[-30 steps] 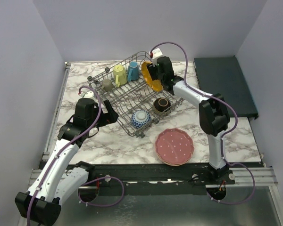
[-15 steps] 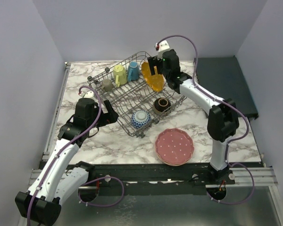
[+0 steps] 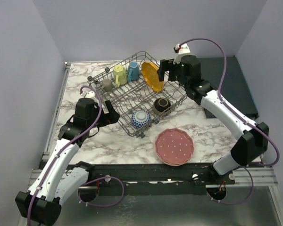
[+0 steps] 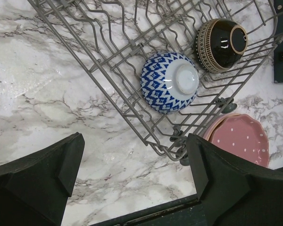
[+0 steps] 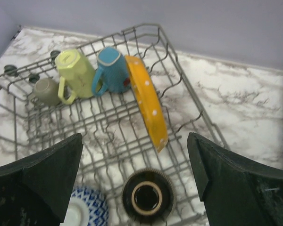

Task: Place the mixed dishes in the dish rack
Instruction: Insert the plate into the dish rack, then pick up the plate at the center of the board.

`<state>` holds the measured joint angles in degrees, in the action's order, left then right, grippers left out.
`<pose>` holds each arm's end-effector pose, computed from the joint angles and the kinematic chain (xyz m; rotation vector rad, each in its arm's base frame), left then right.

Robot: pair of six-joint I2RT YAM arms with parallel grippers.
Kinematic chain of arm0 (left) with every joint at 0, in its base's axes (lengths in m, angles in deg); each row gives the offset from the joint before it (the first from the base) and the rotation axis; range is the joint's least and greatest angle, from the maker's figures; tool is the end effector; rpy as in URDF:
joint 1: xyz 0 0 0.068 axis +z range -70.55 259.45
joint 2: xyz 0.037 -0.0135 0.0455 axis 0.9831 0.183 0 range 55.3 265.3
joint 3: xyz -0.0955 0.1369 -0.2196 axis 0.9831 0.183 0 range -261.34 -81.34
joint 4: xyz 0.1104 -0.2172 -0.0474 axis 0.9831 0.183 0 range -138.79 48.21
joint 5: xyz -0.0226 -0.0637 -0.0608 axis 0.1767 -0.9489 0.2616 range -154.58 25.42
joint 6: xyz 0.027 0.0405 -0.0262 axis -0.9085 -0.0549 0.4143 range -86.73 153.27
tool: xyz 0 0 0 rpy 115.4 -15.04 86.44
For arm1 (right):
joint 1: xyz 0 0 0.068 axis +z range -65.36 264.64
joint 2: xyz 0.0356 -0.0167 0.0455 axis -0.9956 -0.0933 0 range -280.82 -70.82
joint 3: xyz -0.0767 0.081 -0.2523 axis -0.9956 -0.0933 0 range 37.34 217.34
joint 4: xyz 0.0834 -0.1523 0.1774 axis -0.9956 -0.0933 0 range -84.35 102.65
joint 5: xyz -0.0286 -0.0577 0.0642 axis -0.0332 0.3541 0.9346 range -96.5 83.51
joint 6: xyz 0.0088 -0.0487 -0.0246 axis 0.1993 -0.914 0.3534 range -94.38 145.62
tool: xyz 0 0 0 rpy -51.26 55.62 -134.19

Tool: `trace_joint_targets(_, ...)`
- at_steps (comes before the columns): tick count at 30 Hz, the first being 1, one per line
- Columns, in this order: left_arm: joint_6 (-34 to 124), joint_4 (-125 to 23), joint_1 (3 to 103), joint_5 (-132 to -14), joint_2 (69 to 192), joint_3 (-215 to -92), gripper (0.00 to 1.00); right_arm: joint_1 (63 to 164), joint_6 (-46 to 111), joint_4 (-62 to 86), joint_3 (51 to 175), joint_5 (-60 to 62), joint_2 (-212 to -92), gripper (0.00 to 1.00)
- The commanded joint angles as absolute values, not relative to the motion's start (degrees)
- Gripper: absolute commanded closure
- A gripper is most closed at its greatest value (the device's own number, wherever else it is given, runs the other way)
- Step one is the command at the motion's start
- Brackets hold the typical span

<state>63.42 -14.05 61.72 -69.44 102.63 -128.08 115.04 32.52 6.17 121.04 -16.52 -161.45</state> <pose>0.1527 -0.0522 0.3031 -0.1936 2.2334 -0.5571 0.3201 0.1802 0.3866 -0.2455 1.7950 0.3061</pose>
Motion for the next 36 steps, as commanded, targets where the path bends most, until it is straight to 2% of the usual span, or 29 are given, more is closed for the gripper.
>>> trace_joint_targets(1,62.2,-15.6,62.0,-73.0,102.6,-127.0,0.03,115.2,38.2,-2.3,114.2,-11.3,-153.1,0.0)
trace_joint_targets(10,63.1,-15.8,60.9,-75.4,100.6,-127.2,0.07,115.2,43.8,-15.3,102.7,-12.5,-135.7,0.01)
trace_joint_targets(18,68.5,-14.0,60.3,-82.9,100.4,-129.1,0.12,115.2,49.2,-25.1,94.4,-12.7,-122.9,0.04)
trace_joint_targets(29,75.3,-10.9,55.9,-87.3,99.7,-131.7,0.13,115.2,59.7,-30.7,87.2,-8.6,-117.7,0.12)
trace_joint_targets(36,82.3,-12.6,42.0,-78.7,100.5,-131.9,0.13,115.2,66.6,-35.9,85.0,-11.1,-117.3,0.17)
